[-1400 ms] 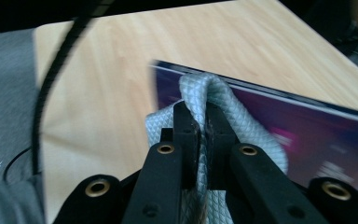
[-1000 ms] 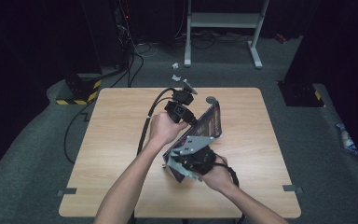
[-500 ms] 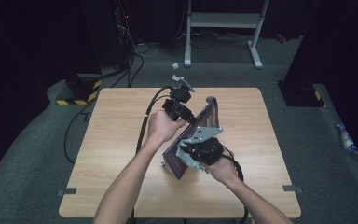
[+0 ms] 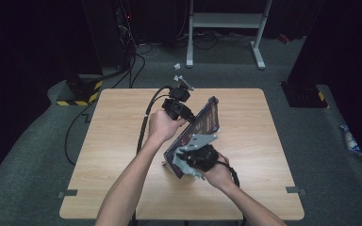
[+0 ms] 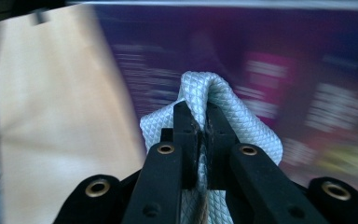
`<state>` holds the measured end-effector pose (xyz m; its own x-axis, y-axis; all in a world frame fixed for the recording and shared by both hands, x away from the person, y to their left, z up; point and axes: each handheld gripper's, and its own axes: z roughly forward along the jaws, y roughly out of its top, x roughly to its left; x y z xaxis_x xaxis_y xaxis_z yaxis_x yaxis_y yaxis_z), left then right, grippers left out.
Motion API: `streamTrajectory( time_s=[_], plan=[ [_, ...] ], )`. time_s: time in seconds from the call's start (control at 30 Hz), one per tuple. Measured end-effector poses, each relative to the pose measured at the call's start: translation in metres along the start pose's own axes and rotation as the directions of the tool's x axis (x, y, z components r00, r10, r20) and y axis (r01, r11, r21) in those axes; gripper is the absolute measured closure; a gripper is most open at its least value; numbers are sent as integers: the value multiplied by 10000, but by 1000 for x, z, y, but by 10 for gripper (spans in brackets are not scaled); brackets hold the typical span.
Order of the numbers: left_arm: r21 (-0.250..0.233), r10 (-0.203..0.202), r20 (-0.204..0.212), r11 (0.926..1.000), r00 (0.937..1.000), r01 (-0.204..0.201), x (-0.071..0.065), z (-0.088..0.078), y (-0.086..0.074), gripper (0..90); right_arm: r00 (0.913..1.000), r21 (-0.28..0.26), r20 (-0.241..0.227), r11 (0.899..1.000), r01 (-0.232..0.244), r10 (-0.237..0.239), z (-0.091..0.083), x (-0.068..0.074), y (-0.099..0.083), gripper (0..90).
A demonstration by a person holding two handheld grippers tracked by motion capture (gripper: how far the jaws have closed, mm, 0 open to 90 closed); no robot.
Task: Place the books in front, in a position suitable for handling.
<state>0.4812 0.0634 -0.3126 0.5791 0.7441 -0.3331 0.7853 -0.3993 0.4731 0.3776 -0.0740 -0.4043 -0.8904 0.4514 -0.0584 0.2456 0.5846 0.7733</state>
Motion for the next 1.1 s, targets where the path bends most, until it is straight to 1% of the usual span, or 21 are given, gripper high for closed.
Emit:
streamTrajectory(
  time_s=[0.03, 0.13, 0.2, 0.23, 0.27, 0.33, 0.37, 0.4, 0.47, 0.53, 0.6, 0.7, 0.77, 0.8, 0.87, 0.9, 0.93, 0.97, 1.0, 1.07, 1.1],
  plan=[
    [-15, 16, 29, 10000, 10000, -16, 0, -1, 0, 842, 9994, -24, 254, 9997, -232, 233, -3, -10, -1, 855],
    [-64, 71, 49, 10000, 10000, -70, 0, -3, 1, 842, 9951, -106, 627, 9971, -758, 763, -7, -27, -4, 855],
    [-210, 71, 0, 9998, 10000, -71, -1, -3, 1, 842, 9948, -165, 630, 9967, -797, 806, -6, -28, -5, 855],
    [-178, 72, 18, 9998, 10000, -72, -1, -3, 1, 842, 9957, -110, 592, 9974, -709, 714, -4, -24, -4, 854],
    [-147, 140, 27, 9998, 9999, -140, -1, -2, 1, 842, 9974, -29, 421, 9982, -592, 593, -2, -18, -5, 855],
    [-91, 121, 63, 9999, 9999, -120, 0, -1, 2, 843, 9999, 60, -130, 9999, -105, 106, 5, -1, -5, 855],
    [-38, 75, 53, 10000, 10000, -74, -1, 0, 2, 843, 9990, 134, -349, 9995, 277, -273, 9, 7, -5, 855],
    [22, 81, 51, 10000, 10000, -81, -1, 1, 2, 843, 9967, 291, -442, 9971, 699, -686, 13, 16, -5, 855],
    [42, 180, -13, 9998, 9998, -180, -1, 0, 1, 843, 9950, 391, -436, 9950, 916, -899, 16, 18, -6, 855],
    [-47, 157, 6, 9999, 9999, -157, -2, -2, 0, 843, 9988, 486, -203, 9977, 462, -452, 15, 7, -8, 855],
    [-93, 183, 71, 9998, 9998, -182, -3, -5, -1, 843, 9996, 551, 235, 9983, -171, 158, 14, -12, -12, 856],
    [-90, 264, 122, 9996, 9996, -263, -4, -8, -1, 842, 9916, 664, 1082, 9947, -788, 713, 11, -39, -20, 855],
    [-206, 196, 149, 9996, 9997, -193, -4, -8, -1, 842, 9853, 653, 1224, 9897, -1275, 1189, 10, -51, -24, 855],
    [-192, 267, 161, 9995, 9995, -264, -3, -8, -1, 842, 9844, 622, 1226, 9890, -1342, 1259, 10, -52, -26, 855],
    [-247, 130, 222, 9996, 9997, -125, -3, -7, 0, 842, 9894, 718, 1134, 9925, -992, 907, 13, -43, -26, 855],
    [-222, 136, 221, 9997, 9997, -131, -2, -7, 0, 842, 9939, 791, 933, 9947, -659, 584, 16, -35, -25, 855],
    [-228, 131, 212, 9997, 9997, -126, -2, -5, 1, 842, 9982, 831, 546, 9961, -306, 261, 20, -25, -25, 855],
    [-253, 101, 222, 9996, 9997, -96, -2, -5, 2, 842, 9997, 914, 64, 9956, 229, -236, 24, -13, -25, 855],
    [-213, 118, 264, 9997, 9996, -112, -2, -5, 2, 842, 9981, 897, -180, 9942, 595, -581, 26, -6, -25, 855],
    [-209, 22, 294, 9998, 9996, -16, -1, -5, 3, 843, 9909, 959, -659, 9878, 1231, -1171, 31, 10, -24, 855],
    [-185, 39, 307, 9998, 9995, -33, -1, -5, 3, 843, 9891, 1044, -763, 9855, 1339, -1263, 33, 14, -25, 855]
  ],
)
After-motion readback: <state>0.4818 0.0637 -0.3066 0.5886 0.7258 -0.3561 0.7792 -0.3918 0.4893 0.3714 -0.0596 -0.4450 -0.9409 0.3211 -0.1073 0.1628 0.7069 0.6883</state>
